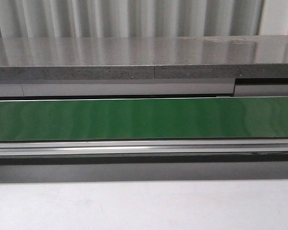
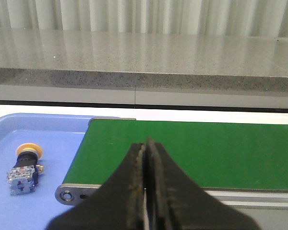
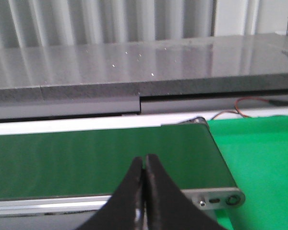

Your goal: Move button from right to left

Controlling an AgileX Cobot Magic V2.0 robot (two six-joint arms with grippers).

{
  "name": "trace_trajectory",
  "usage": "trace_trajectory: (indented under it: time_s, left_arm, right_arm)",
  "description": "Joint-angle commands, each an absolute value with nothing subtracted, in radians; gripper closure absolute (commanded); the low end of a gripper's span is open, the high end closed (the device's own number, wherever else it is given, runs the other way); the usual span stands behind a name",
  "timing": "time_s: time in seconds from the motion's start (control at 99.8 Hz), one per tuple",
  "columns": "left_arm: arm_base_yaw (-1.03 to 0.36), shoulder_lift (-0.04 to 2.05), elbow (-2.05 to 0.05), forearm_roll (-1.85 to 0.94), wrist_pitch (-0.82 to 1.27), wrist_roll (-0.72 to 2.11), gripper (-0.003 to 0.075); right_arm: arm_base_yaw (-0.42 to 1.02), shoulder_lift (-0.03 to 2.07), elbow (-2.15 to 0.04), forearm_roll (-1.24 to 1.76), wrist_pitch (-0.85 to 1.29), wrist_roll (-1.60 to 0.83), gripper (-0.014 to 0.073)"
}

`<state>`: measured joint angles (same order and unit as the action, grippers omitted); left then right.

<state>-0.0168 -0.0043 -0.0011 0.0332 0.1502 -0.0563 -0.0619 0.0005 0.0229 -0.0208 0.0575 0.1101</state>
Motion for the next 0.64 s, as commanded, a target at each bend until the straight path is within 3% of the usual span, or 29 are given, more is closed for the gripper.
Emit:
trace_trajectory:
  time_s: [0.0,0.631]
  left_arm:
    - [-0.017,-0.040,0.024,0.027,0.074,-0.058,0.0740]
    - [-0.017,-0.040,0.024,0.027,0.074,-0.058,0.0740]
  right_arm:
    - [-0.078,-0.009,0.012,-0.057,-0.007,0.140,0.0660]
    - [-0.077,-0.026,0.012,-0.069,0.007,0.140,0.0660]
